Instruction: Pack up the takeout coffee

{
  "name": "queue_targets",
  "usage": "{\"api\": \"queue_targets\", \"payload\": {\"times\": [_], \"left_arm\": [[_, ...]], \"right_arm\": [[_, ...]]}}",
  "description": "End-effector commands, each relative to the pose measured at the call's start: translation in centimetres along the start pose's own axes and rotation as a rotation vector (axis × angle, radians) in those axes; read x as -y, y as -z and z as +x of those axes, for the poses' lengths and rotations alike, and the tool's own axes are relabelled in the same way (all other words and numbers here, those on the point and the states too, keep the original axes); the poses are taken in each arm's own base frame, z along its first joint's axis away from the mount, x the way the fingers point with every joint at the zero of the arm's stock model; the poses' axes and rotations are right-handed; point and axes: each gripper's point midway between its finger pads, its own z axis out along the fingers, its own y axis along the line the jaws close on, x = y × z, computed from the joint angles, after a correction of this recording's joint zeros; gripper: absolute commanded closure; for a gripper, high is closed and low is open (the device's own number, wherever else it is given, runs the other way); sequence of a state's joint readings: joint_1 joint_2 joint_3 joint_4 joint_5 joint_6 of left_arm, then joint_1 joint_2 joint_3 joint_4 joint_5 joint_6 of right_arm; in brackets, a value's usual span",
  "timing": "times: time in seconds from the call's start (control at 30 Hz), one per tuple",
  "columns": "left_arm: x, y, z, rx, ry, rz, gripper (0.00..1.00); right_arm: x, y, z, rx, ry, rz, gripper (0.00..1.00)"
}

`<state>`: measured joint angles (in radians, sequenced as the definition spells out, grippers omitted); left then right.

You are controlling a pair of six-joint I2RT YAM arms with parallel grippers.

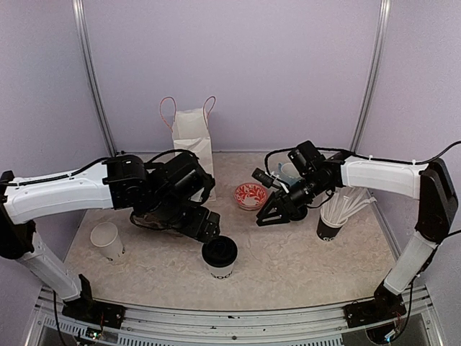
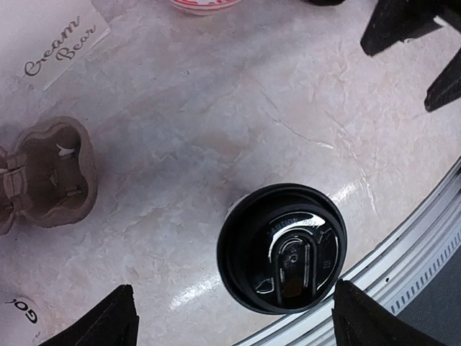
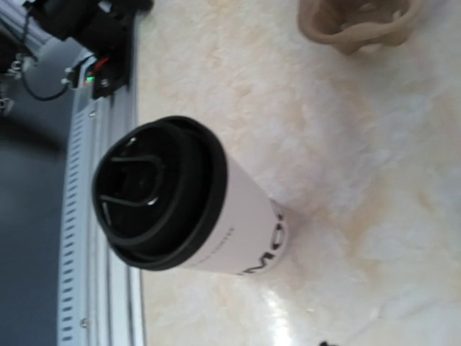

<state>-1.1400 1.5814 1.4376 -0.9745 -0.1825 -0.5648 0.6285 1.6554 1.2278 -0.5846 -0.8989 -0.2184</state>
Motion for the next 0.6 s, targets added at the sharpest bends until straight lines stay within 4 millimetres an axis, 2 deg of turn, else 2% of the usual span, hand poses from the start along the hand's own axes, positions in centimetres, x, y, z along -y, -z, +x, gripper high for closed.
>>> {"api": "queue_targets", "payload": {"times": [0.0,0.2,0.33,0.4,0.57], "left_arm": [[0.1,1.2,-2.4,0.194,0.219,0.188,0.14],[-1.9,1.6,-1.0,0.286,0.419,0.36,0.31],[-2.8,0.8,0.2,0.281,0.474,0.364,0.4],[-3.2,0.1,0.8,0.267,0.487,0.353,0.41],[-2.4,-1.2,2.0,0.208,0.484,0.393,0.45]], "right_arm": [[-1.4,-2.1,1.4,-0.041,-0.076,-0.129,0.5],[-2.0,-4.0,1.5,-0.07,-0.094,-0.192,0.51],[-1.7,-4.7,1.6,-0.085,-0.114,-0.211,0.52],[-1.5,-5.1,1.7,-0.094,-0.126,-0.213,0.53],[-1.3,-5.8,2.1,-0.115,-0.146,-0.226,0.55]]}}
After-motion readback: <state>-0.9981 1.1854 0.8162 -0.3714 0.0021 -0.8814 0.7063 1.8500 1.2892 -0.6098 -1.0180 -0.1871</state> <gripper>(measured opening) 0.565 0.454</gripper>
